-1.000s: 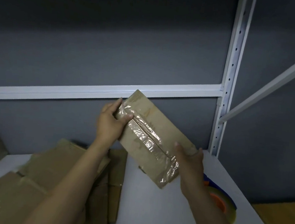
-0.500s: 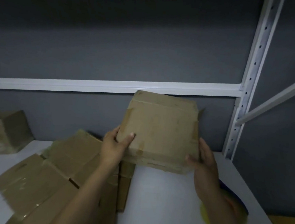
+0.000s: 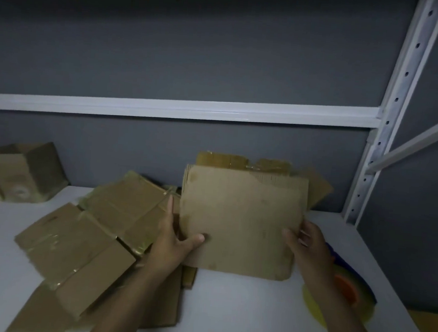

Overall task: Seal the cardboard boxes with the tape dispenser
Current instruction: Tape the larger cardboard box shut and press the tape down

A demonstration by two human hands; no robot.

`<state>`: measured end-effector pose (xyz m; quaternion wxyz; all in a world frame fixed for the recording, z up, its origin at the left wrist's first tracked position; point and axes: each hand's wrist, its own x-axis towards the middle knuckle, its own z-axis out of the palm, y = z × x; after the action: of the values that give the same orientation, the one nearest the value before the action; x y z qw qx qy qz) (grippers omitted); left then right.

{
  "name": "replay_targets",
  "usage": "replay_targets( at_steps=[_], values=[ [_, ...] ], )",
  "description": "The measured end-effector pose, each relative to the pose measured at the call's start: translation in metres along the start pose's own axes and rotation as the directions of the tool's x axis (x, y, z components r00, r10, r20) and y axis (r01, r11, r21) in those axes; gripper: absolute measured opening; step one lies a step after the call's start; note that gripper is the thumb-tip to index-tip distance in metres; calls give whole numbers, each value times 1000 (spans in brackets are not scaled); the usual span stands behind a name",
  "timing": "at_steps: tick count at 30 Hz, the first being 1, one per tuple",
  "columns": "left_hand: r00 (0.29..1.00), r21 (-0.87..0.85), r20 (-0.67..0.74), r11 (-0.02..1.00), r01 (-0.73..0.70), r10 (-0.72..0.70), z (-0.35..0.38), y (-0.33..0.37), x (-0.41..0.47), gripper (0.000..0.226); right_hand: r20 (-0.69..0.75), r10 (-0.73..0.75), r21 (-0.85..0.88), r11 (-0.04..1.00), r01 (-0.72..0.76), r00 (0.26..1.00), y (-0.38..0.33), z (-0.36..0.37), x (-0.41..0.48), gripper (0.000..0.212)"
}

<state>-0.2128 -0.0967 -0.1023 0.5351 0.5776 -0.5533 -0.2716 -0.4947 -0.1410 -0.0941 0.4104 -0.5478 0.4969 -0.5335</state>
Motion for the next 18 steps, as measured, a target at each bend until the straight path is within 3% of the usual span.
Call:
replay_targets(
  at_steps=[2,5,7,9,11,14,16,18],
  values=[
    [996,-34,16,996,-87,87,-7,19,-1,102,24,3,114,993,-6,1000,-3,-8,-6,67],
    [987,-6,-40,988,-156,156,-14,46,-3,71,14,55,325,944,-57,998,-18,-16,-10,93],
    [995,-163,-22,982,-98,96,-13,63,-6,73,4,84,399,913,-79,996,-33,-19,-8,85],
    [1000,-163,13,986,-26,28,-13,80,-7,66,16,86,388,918,-86,996,-50,-21,-5,60],
    [1000,-46,7,999,19,-19,-14,96,0,51,26,66,334,940,-71,997,-61,-21,-1,27],
    [993,134,98,990,52,-65,-20,106,22,46,13,23,237,971,-25,1000,-60,-19,2,32],
    [966,375,187,922,98,-179,-18,113,36,67,-4,5,200,980,-5,1000,-56,-19,-1,38],
    [931,623,205,774,114,-302,-6,121,45,91,-7,-4,191,982,5,1000,-53,-19,-2,40]
  ],
)
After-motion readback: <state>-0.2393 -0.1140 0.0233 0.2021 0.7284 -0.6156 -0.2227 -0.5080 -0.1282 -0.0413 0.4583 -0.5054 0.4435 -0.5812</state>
